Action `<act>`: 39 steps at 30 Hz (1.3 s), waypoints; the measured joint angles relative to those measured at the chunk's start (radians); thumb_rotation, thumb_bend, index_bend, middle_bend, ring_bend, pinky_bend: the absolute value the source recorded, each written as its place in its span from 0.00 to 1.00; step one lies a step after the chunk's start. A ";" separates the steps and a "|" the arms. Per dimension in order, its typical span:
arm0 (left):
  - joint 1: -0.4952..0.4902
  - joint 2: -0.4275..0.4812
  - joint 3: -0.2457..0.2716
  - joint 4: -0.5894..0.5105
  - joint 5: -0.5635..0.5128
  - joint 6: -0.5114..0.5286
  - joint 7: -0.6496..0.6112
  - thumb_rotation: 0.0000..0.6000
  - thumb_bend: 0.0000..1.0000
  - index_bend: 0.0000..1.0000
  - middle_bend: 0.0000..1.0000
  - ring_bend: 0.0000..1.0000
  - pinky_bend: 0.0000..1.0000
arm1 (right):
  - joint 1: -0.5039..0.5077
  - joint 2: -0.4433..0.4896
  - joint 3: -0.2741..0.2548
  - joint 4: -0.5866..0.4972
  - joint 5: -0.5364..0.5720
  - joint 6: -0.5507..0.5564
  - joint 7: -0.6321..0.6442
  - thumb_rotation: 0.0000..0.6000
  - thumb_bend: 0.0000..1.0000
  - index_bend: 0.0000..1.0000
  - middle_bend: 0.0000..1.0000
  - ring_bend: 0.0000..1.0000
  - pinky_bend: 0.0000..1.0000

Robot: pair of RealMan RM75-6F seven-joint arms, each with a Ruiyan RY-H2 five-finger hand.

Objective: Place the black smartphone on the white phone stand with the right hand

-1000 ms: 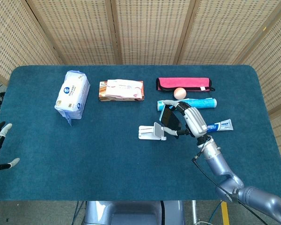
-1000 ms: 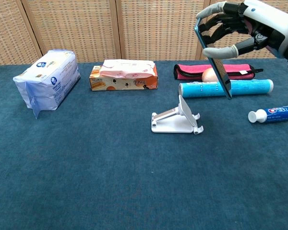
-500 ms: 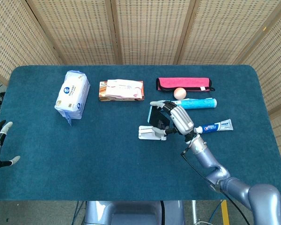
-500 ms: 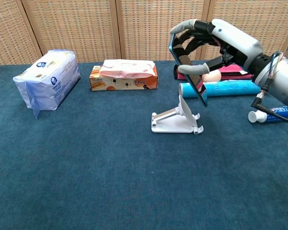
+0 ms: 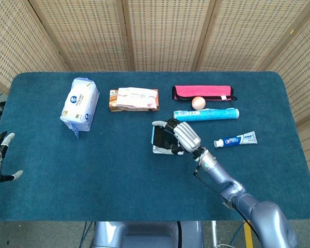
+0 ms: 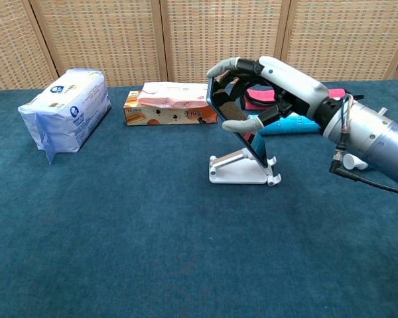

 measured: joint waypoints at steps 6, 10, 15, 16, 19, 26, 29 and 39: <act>-0.002 0.000 0.001 -0.001 -0.003 0.000 0.002 1.00 0.00 0.00 0.00 0.00 0.00 | 0.006 -0.019 -0.014 0.047 0.006 -0.008 0.019 1.00 0.54 0.41 0.54 0.46 0.28; -0.004 -0.001 0.002 -0.001 -0.006 -0.001 0.005 1.00 0.00 0.00 0.00 0.00 0.00 | 0.011 -0.030 -0.020 0.077 0.013 -0.020 0.033 1.00 0.54 0.41 0.54 0.46 0.29; -0.005 -0.002 0.002 0.000 -0.009 -0.002 0.007 1.00 0.00 0.00 0.00 0.00 0.00 | 0.014 -0.040 -0.030 0.104 0.021 -0.033 0.052 1.00 0.54 0.41 0.54 0.46 0.29; -0.006 -0.002 0.002 0.000 -0.010 -0.002 0.008 1.00 0.00 0.00 0.00 0.00 0.00 | 0.013 -0.042 -0.032 0.108 0.021 -0.033 0.055 1.00 0.54 0.41 0.54 0.46 0.29; -0.007 -0.003 0.003 0.002 -0.012 -0.004 0.008 1.00 0.00 0.00 0.00 0.00 0.00 | 0.010 -0.050 -0.037 0.125 0.023 -0.032 0.058 1.00 0.54 0.41 0.54 0.46 0.29; -0.010 -0.006 0.005 0.003 -0.014 -0.006 0.012 1.00 0.00 0.00 0.00 0.00 0.00 | 0.003 -0.075 -0.042 0.165 0.036 -0.035 0.070 1.00 0.54 0.41 0.54 0.46 0.29; -0.010 -0.006 0.005 0.002 -0.015 -0.005 0.013 1.00 0.00 0.00 0.00 0.00 0.00 | -0.002 -0.088 -0.044 0.186 0.042 -0.037 0.073 1.00 0.54 0.41 0.54 0.46 0.29; -0.012 -0.007 0.007 0.005 -0.015 -0.007 0.013 1.00 0.00 0.00 0.00 0.00 0.00 | -0.015 -0.121 -0.058 0.247 0.048 -0.028 0.081 1.00 0.54 0.41 0.54 0.46 0.29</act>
